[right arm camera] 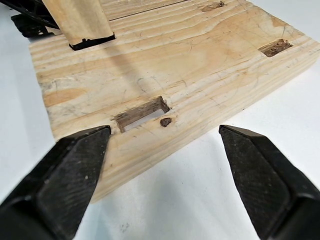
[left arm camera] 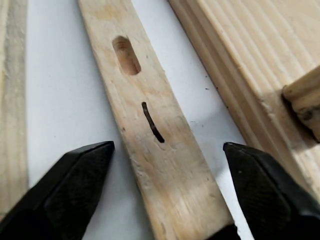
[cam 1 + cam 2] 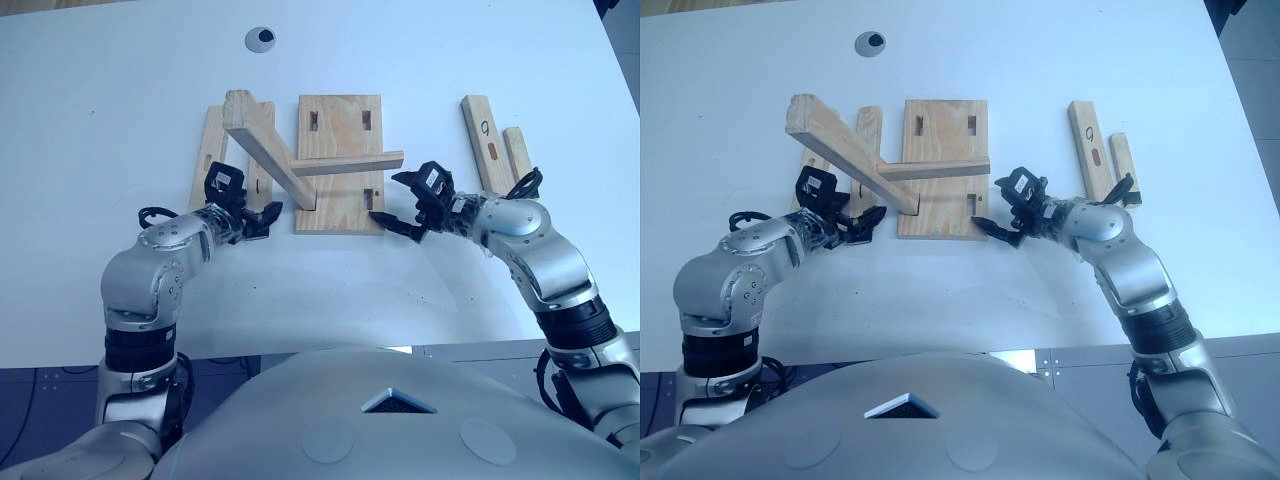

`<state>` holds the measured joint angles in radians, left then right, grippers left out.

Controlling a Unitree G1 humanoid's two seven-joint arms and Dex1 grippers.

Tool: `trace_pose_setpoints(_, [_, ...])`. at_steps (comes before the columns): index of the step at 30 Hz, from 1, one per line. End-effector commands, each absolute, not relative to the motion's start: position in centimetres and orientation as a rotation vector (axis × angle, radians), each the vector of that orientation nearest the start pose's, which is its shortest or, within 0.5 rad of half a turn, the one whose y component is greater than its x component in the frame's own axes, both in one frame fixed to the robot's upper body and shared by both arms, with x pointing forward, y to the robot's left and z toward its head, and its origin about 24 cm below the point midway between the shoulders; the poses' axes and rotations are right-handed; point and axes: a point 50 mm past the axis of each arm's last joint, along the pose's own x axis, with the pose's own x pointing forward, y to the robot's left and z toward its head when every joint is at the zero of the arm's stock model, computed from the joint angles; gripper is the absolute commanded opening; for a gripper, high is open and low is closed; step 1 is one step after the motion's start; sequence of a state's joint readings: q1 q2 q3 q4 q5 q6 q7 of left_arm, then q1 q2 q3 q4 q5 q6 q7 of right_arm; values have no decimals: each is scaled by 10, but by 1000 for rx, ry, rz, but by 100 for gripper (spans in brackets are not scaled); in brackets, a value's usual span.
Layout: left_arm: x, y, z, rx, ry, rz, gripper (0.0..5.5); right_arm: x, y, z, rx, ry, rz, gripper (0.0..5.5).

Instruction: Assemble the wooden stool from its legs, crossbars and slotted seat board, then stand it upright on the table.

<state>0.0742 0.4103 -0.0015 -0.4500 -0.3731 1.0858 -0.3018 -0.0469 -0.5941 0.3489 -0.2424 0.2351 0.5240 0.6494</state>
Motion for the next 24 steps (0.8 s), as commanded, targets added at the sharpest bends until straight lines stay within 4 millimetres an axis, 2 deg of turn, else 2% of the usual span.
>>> trace_pose_setpoints(1, [195,188,33,-5,810,-374,328,195,-160,-2,-273,755,893,399])
trace_pose_setpoints(6, [188,197,14,-16,858,-335,258,196,-165,8,-207,718,849,399])
trace_pose_setpoints(8, [192,200,16,-7,815,-329,230,198,-166,14,-134,709,842,399])
trace_pose_setpoints(10, [203,203,25,2,725,-318,212,200,-162,20,-68,698,848,399])
trace_pose_setpoints(15, [251,214,72,-97,451,-255,210,211,-157,43,122,621,859,476])
trace_pose_setpoints(18, [273,221,100,-98,317,-273,210,221,-166,70,291,524,872,479])
trace_pose_setpoints(20, [290,221,127,-81,201,-325,210,229,-195,95,359,441,875,479])
trace_pose_setpoints(22, [306,210,161,-93,68,-435,209,242,-231,140,453,275,898,479])
trace_pose_setpoints(24, [315,195,192,-105,-54,-570,209,256,-252,187,510,105,965,479])
